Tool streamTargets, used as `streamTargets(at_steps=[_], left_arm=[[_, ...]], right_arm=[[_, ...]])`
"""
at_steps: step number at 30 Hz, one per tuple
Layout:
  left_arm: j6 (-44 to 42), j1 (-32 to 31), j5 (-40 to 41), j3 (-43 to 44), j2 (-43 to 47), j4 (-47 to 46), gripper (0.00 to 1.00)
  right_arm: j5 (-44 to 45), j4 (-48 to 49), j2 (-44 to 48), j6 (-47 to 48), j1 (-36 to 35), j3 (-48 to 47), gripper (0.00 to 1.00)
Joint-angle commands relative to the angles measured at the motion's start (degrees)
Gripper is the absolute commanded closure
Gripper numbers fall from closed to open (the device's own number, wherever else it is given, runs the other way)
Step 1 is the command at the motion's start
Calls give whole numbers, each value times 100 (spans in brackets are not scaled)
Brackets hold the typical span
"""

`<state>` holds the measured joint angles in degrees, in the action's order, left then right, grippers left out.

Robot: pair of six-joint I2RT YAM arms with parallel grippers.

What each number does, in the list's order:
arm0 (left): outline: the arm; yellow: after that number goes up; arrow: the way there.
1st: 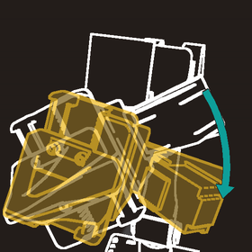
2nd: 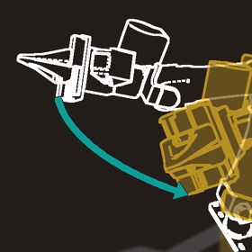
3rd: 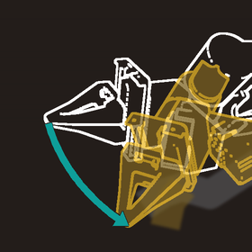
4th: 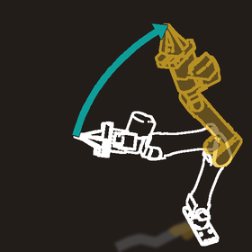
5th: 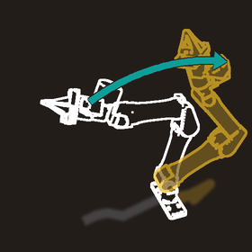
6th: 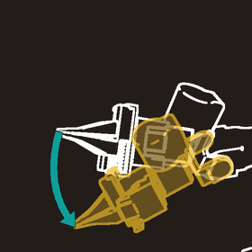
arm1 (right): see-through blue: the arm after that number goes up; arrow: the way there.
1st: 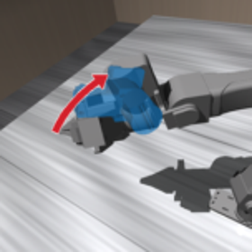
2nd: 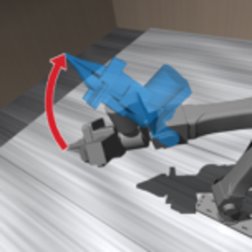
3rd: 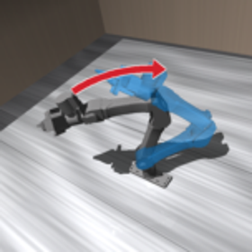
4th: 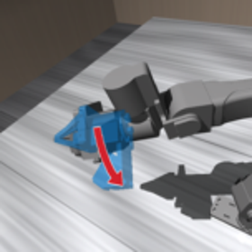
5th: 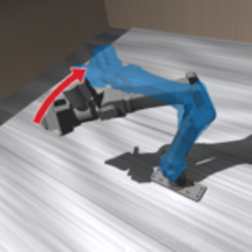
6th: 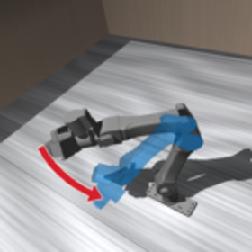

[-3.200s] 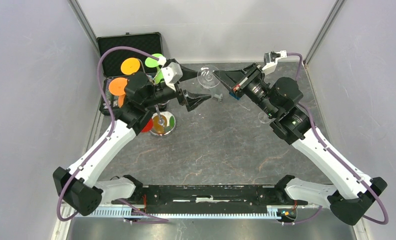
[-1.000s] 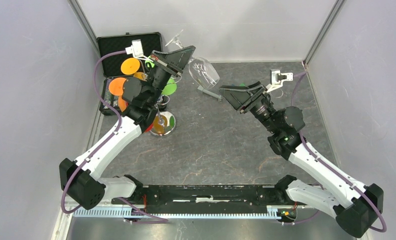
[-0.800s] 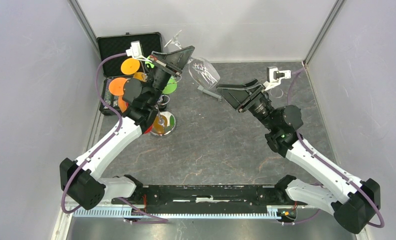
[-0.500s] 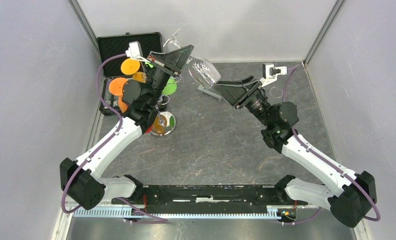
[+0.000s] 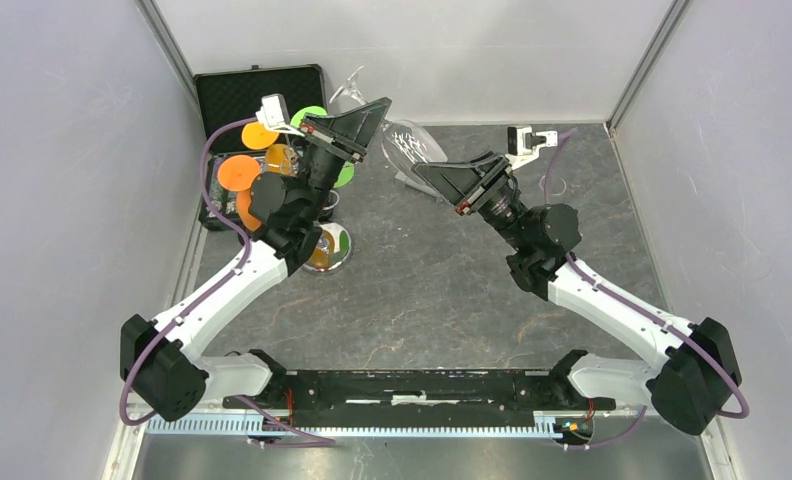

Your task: Take the wine glass off the wine glass rack

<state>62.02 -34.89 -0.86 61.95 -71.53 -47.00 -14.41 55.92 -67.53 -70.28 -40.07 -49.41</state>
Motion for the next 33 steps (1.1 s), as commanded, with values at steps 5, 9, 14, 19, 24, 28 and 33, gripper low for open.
streamTargets(at_steps=[5,9,14,19,24,28,33], left_arm=[[-267,-73,275,-242,385,-353,95],[-306,-79,266,-310,514,-169,90],[-325,-81,271,-428,596,-153,86],[-269,-88,262,-477,627,-126,67],[-557,-88,117,-523,780,-71,33],[-819,-88,-215,-419,871,258,11],[-1375,-88,-363,-413,1029,866,0]], right_arm=[[426,495,98,157,-113,-87,76],[532,72,43,448,-149,-311,70],[701,267,-42,345,-167,-174,82],[744,426,-108,349,-170,-105,100],[890,397,-1,667,-168,-115,100],[1022,305,81,1044,-172,-224,100],[1214,-13,243,1581,-167,-347,100]])
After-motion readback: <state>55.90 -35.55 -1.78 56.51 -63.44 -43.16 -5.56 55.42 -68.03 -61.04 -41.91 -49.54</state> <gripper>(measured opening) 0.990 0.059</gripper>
